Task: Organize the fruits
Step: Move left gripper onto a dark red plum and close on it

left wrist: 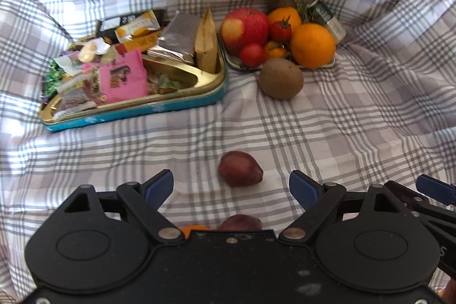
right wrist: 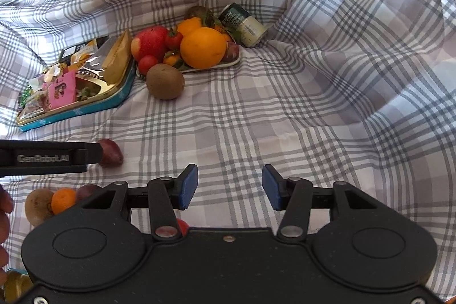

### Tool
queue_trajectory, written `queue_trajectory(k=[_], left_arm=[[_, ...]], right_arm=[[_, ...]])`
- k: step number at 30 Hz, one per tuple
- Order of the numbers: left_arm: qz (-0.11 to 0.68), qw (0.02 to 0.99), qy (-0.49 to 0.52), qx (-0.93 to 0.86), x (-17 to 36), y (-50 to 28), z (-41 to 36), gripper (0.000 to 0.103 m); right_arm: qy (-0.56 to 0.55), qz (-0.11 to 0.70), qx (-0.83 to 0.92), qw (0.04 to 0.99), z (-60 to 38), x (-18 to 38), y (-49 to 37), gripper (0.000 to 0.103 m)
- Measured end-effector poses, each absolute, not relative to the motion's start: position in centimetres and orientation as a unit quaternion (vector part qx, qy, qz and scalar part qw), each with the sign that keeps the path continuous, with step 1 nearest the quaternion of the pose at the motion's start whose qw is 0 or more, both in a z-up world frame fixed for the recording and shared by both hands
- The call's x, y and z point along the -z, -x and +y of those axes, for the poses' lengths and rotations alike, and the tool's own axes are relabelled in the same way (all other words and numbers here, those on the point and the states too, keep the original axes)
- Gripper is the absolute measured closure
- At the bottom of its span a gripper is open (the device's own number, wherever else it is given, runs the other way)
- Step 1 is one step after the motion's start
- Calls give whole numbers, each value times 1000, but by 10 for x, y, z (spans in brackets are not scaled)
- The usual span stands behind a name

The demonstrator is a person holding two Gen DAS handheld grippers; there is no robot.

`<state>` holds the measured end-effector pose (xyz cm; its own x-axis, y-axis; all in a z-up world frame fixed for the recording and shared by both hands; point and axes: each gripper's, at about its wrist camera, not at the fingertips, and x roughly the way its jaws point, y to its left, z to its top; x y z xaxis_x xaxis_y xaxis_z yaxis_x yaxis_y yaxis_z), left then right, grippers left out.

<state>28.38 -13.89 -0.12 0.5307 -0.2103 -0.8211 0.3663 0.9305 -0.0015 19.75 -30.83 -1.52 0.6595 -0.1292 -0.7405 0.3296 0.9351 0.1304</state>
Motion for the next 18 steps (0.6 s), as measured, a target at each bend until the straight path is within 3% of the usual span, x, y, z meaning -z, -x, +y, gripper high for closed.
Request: queue_trajectory(k=[9, 13, 14, 15, 18], left_arm=[[483, 858, -74, 157, 24, -306, -152, 17], [504, 847, -67, 156, 34, -313, -153, 36], [509, 844, -62, 158, 37, -314, -153, 44], [514, 841, -57, 160, 41, -316, -152, 59], [513, 842, -38, 163, 42, -318, -146, 63]], right_arm=[[-140, 401, 142, 894, -317, 22, -199, 46], [-136, 402, 142, 894, -314, 22, -202, 46], [-135, 403, 141, 894, -313, 22, -203, 46], [-135, 403, 141, 894, -312, 22, -203, 46], [-134, 404, 141, 894, -310, 21, -204, 46]])
